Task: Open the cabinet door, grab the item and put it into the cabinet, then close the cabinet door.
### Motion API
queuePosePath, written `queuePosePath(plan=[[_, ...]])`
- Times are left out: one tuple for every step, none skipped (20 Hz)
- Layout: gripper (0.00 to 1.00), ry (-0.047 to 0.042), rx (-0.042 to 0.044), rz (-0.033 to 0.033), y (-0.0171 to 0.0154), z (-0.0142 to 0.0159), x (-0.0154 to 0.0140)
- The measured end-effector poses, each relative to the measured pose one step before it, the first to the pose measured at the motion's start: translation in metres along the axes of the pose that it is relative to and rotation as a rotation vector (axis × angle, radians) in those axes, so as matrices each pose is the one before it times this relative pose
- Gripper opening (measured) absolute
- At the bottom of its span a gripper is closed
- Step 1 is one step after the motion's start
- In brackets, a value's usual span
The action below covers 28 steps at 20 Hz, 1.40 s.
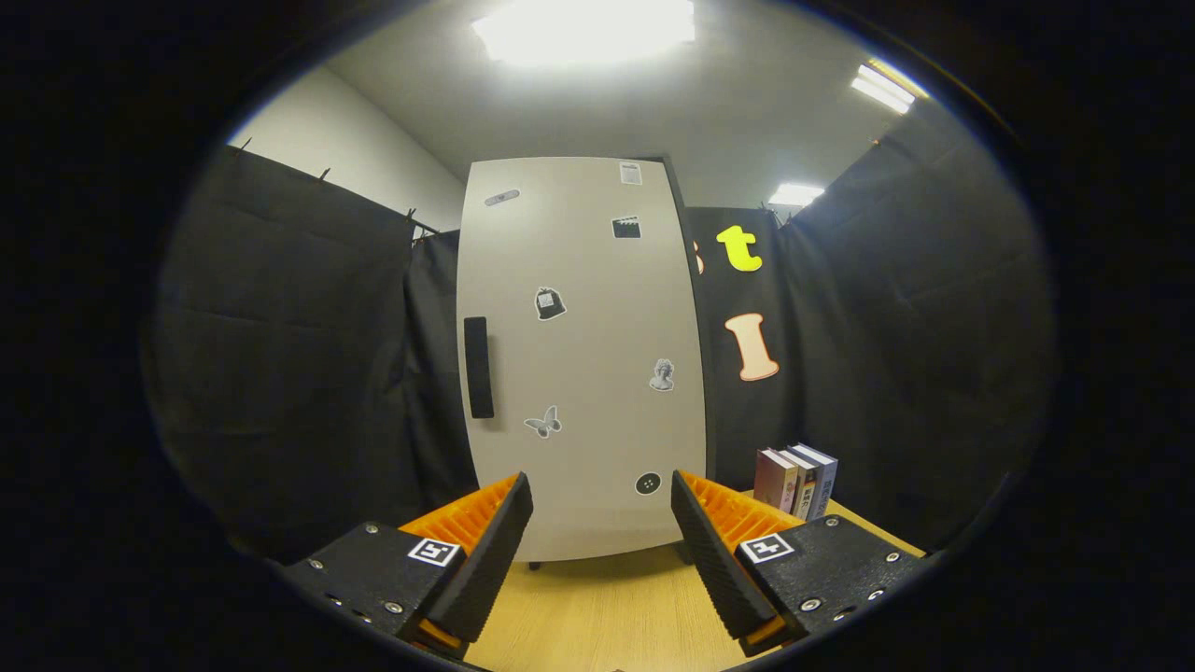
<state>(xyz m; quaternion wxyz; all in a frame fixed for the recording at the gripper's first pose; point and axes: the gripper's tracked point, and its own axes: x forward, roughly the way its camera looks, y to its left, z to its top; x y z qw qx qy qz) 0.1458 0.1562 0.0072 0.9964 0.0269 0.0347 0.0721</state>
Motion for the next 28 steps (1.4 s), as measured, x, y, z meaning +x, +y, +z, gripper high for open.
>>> queuePosePath(plan=[[0.93, -0.00497, 0.00571, 0.00041, 0.00067, 0.00088, 0.00019], [0.93, -0.00285, 0.00263, 0.00164, 0.00108, -0.00008, -0.00076], [0.93, -0.00051, 0.00131, 0.00360, 0.00077, -0.00084, 0.00053], [0.93, 0.00344, -0.00109, 0.00554, 0.00134, -0.00154, 0.00039], [0.93, 0.00302, -0.00170, 0.00523, 0.00072, -0.00102, -0.00043], [0.93, 0.00454, -0.00061, 0.00238, 0.00033, -0.00173, -0.00062], [0.93, 0.00308, -0.00093, 0.00593, 0.00123, -0.00130, -0.00102], [0.93, -0.00084, -0.00311, 0.00200, 0.00032, -0.00040, -0.00054], [0.93, -0.00449, -0.00303, 0.00180, 0.00009, 0.00125, -0.00164], [0.93, -0.00394, -0.00253, -0.00265, -0.00181, 0.00049, -0.00008], [0.93, -0.00365, -0.00224, -0.00546, -0.00156, 0.00117, -0.00067], [0.93, -0.00289, -0.00093, -0.00630, -0.00225, -0.00049, 0.00059], [0.93, -0.00070, 0.00020, -0.00602, -0.00198, 0.00006, 0.00017], [0.93, -0.00506, 0.00440, -0.00645, -0.00116, 0.00081, -0.00019], [0.93, -0.00551, 0.00509, -0.00347, -0.00051, 0.00214, -0.00002], [0.93, -0.00520, 0.00314, -0.00329, -0.00054, 0.00123, 0.00098], [0.93, -0.00626, -0.00123, -0.00170, -0.00036, 0.00266, 0.00023], [0.93, -0.00634, -0.00404, -0.00372, -0.00079, 0.00205, -0.00103], [0.93, -0.00681, -0.00309, -0.00235, -0.00117, 0.00161, 0.00022], [0.93, -0.00343, -0.00017, 0.00413, 0.00171, -0.00016, -0.00045], [0.93, -0.00471, 0.00264, 0.00407, 0.00165, 0.00049, 0.00044], [0.93, -0.00274, -0.00048, 0.00249, 0.00070, -0.00021, 0.00022], [0.93, -0.00232, -0.00150, -0.00124, 0.00026, 0.00023, 0.00058], [0.93, -0.00177, -0.00179, 0.00039, 0.00058, 0.00014, -0.00052], [0.93, -0.00438, 0.00158, -0.00140, 0.00001, 0.00118, 0.00058], [0.93, -0.00215, 0.00364, 0.00168, 0.00184, 0.00116, -0.00016], [0.93, -0.00399, 0.00537, -0.00019, 0.00120, 0.00122, 0.00001], [0.93, -0.00351, 0.00472, -0.00072, 0.00098, 0.00091, 0.00081]])
